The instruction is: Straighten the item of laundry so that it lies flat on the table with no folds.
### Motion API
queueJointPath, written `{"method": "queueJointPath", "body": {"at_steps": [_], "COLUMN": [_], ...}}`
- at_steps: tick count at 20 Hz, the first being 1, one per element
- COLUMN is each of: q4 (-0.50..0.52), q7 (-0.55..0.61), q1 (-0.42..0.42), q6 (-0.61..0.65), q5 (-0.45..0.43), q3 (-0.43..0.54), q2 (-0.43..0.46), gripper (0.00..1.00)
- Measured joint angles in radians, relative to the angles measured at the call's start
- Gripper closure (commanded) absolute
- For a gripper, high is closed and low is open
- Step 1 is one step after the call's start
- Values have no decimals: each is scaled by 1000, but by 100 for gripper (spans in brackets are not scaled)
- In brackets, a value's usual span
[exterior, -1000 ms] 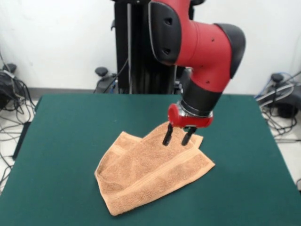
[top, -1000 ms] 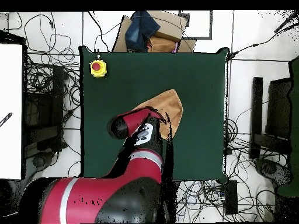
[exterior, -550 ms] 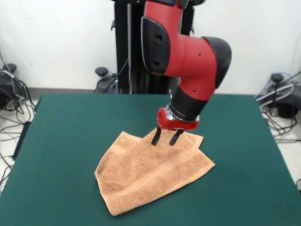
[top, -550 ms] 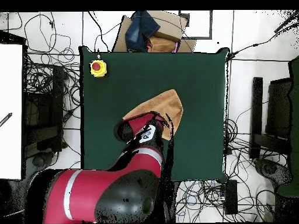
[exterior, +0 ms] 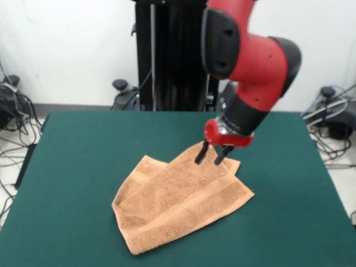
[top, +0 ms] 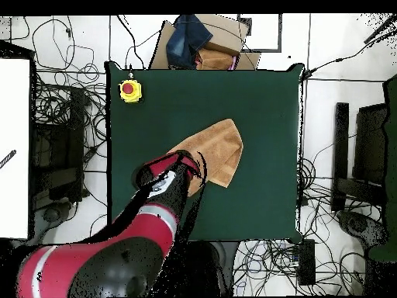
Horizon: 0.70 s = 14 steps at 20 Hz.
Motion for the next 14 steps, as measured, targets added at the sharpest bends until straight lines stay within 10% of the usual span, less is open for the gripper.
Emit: {"method": "queueJointPath", "body": {"at_steps": [14], "q4": [-157], "q7": [56], "q1": [165], "q6": [87], "q5": [112], "q3": [-277], "q2": [206], "gripper": [0]}}
